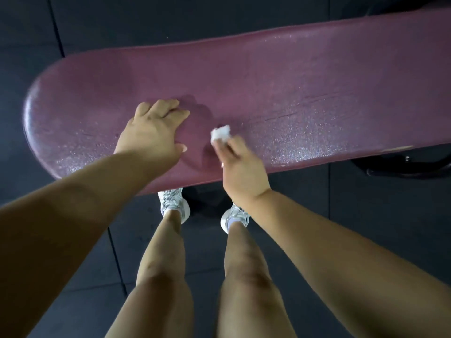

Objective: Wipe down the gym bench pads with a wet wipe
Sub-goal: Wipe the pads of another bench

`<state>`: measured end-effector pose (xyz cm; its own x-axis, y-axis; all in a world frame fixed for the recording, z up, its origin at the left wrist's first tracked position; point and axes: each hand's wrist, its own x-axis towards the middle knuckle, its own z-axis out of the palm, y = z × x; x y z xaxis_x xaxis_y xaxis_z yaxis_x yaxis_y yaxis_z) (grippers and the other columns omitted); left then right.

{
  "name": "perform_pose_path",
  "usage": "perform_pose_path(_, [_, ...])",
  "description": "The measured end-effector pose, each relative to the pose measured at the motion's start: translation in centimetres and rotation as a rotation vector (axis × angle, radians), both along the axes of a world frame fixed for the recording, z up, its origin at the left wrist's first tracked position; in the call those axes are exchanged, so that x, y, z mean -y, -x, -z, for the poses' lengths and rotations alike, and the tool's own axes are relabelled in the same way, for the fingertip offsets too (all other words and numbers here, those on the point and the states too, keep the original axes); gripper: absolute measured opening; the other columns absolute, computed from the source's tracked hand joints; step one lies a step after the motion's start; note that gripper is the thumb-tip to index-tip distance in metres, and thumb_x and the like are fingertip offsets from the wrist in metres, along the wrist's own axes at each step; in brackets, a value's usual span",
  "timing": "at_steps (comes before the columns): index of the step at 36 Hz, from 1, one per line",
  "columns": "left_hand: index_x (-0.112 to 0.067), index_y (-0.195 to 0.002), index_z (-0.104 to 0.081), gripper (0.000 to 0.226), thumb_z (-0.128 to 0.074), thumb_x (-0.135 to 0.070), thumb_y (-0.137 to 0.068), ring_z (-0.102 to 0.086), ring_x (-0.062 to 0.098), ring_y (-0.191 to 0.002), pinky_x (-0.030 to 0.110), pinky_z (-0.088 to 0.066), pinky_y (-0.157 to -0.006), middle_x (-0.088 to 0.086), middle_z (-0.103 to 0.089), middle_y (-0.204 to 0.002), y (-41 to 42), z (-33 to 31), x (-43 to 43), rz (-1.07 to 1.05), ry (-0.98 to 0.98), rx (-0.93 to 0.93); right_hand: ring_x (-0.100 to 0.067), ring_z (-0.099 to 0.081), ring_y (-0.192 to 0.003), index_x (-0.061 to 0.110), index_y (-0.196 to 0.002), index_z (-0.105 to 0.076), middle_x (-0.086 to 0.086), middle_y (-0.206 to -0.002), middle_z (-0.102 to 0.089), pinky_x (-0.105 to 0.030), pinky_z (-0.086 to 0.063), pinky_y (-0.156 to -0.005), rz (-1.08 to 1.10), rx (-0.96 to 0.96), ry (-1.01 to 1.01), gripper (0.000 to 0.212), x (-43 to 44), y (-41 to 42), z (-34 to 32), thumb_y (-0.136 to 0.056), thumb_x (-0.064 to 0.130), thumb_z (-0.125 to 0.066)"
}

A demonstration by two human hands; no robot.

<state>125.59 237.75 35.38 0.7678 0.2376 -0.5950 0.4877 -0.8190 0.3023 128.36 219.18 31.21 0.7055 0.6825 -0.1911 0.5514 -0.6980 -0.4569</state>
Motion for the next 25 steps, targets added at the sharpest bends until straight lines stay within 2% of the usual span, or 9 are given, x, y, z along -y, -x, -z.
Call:
perform_pose_path(2, [-0.028, -0.144, -0.034, 0.071, -0.069, -0.030, -0.082, -0.017, 0.023, -0.136, 0.045, -0.032, -0.108, -0.011, -0.019, -0.153, -0.5, -0.1, -1.3, 0.013, -0.032, 0.003, -0.028, -0.052, -0.057, 0.005, -0.113, -0.066, -0.010, -0.096, -0.058, -0.027, -0.040, -0.044, -0.257, -0.021, 0.009, 0.049, 0.5, -1.7, -0.5, -0.074, 0.000, -0.037])
perform_pose_path(4, [-0.028, -0.147, -0.028, 0.079, -0.071, -0.033, -0.081, -0.009, 0.020, -0.140, 0.047, -0.031, -0.108, -0.012, -0.009, -0.156, -1.2, 0.0, -2.6, 0.023, -0.055, -0.007, -0.030, -0.056, -0.068, 0.009, -0.114, -0.065, -0.012, -0.094, -0.059, -0.033, -0.043, -0.051, -0.277, -0.056, 0.063, 0.033, 1.1, -5.0, -1.0, -0.086, 0.006, -0.046])
perform_pose_path(7, [-0.028, -0.150, -0.018, 0.090, -0.073, -0.036, -0.079, 0.000, 0.016, -0.143, 0.046, -0.027, -0.112, -0.013, 0.001, -0.157, -2.4, 0.6, -3.9, 0.052, -0.063, -0.050, -0.035, -0.055, -0.074, 0.013, -0.118, -0.060, -0.015, -0.103, -0.054, -0.034, -0.040, -0.059, 0.042, 0.106, 0.122, 0.037, 2.3, -10.9, -0.7, -0.084, 0.004, -0.049])
perform_pose_path(11, [-0.027, -0.151, -0.014, 0.094, -0.073, -0.035, -0.079, -0.001, 0.019, -0.145, 0.044, -0.029, -0.111, -0.012, 0.003, -0.158, -3.3, 1.1, -4.0, 0.083, -0.064, -0.103, -0.024, -0.046, -0.080, 0.008, -0.112, -0.059, -0.007, -0.112, -0.045, -0.022, -0.029, -0.069, 0.673, 0.055, 0.169, 0.036, 1.8, -15.6, -0.5, -0.085, -0.004, -0.038])
perform_pose_path(13, [-0.027, -0.151, -0.014, 0.094, -0.074, -0.034, -0.078, -0.003, 0.019, -0.145, 0.043, -0.030, -0.109, -0.012, 0.002, -0.158, -3.4, 1.1, -3.9, 0.077, -0.062, -0.106, -0.017, -0.043, -0.082, 0.007, -0.115, -0.058, -0.003, -0.114, -0.043, -0.021, -0.029, -0.068, 0.772, 0.071, 0.131, 0.037, -0.3, -15.2, 0.2, -0.085, 0.001, -0.037])
perform_pose_path(16, [-0.027, -0.150, -0.019, 0.095, -0.077, -0.034, -0.075, -0.006, 0.019, -0.145, 0.043, -0.032, -0.108, -0.012, -0.002, -0.158, -3.6, 0.9, -4.0, 0.072, -0.058, -0.110, -0.022, -0.055, -0.087, 0.014, -0.125, -0.057, -0.008, -0.126, -0.048, -0.033, -0.046, -0.076, 0.491, 0.021, 0.021, 0.050, -3.5, -11.0, 0.8, -0.079, 0.004, -0.040])
perform_pose_path(21, [-0.029, -0.149, -0.021, 0.095, -0.078, -0.035, -0.073, -0.010, 0.018, -0.144, 0.042, -0.034, -0.107, -0.014, -0.004, -0.158, -3.7, 0.8, -4.1, 0.055, -0.063, -0.108, -0.035, -0.057, -0.067, 0.006, -0.120, -0.062, -0.013, -0.097, -0.059, -0.034, -0.042, -0.049, -0.411, -0.045, -0.001, 0.033, -3.8, -7.0, -0.2, -0.090, 0.012, -0.050])
perform_pose_path(23, [-0.030, -0.149, -0.021, 0.093, -0.078, -0.034, -0.074, -0.009, 0.018, -0.144, 0.042, -0.035, -0.106, -0.015, -0.003, -0.157, -3.7, 0.7, -4.1, 0.048, -0.059, -0.115, -0.033, -0.057, -0.086, 0.015, -0.125, -0.058, -0.010, -0.107, -0.058, -0.036, -0.043, -0.064, -0.429, -0.075, 0.075, 0.043, -2.7, -9.5, -0.3, -0.098, 0.036, -0.031])
perform_pose_path(25, [-0.030, -0.148, -0.021, 0.093, -0.078, -0.033, -0.075, -0.010, 0.018, -0.144, 0.042, -0.036, -0.105, -0.015, -0.003, -0.157, -3.9, 0.7, -4.0, 0.039, -0.052, -0.124, -0.032, -0.054, -0.097, 0.022, -0.129, -0.054, -0.009, -0.116, -0.054, -0.033, -0.040, -0.073, -0.228, 0.007, 0.154, 0.036, -1.2, -13.1, -0.3, -0.096, 0.022, -0.040])
